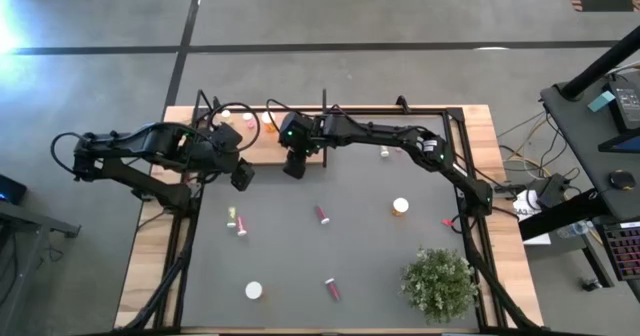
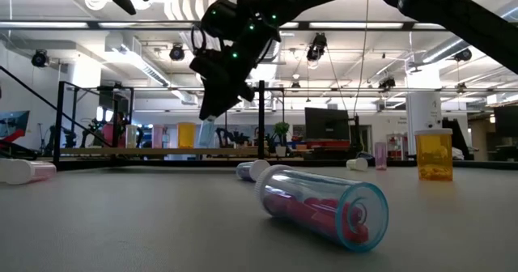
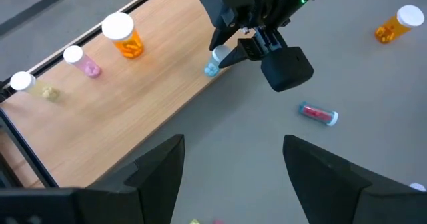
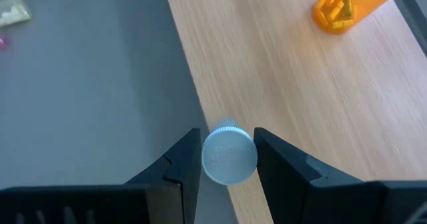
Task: Pick and place medicine bottles onto shelf by color
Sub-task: Put the right blue pill bottle on the shelf
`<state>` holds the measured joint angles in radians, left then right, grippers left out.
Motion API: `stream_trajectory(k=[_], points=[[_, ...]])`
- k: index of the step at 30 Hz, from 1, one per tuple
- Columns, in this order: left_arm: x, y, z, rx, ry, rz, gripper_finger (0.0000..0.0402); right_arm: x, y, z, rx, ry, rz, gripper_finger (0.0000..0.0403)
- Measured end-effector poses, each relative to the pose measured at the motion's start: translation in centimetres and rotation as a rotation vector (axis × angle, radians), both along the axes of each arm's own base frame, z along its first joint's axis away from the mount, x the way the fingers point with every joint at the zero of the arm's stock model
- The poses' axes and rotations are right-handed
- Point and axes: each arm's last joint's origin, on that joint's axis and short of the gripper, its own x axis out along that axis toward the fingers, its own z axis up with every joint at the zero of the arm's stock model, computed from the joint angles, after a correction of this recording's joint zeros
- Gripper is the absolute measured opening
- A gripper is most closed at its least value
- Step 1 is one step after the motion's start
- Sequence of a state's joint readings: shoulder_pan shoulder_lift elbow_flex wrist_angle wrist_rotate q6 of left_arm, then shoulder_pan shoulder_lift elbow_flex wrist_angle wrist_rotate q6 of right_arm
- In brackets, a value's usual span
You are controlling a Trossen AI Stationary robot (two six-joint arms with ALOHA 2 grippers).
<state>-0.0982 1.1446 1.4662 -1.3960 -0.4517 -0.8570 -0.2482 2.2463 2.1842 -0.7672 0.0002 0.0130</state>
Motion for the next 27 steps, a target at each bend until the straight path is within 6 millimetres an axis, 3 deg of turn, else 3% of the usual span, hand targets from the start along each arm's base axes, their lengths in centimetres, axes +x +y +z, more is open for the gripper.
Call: stream_trajectory(k=[27], points=[[0.00,-0.01,0.00,-0.002,0.001,-0.002,0.0238,0.10,-0.44,-0.08,0.000,-0.028,-0.019,0.0120]])
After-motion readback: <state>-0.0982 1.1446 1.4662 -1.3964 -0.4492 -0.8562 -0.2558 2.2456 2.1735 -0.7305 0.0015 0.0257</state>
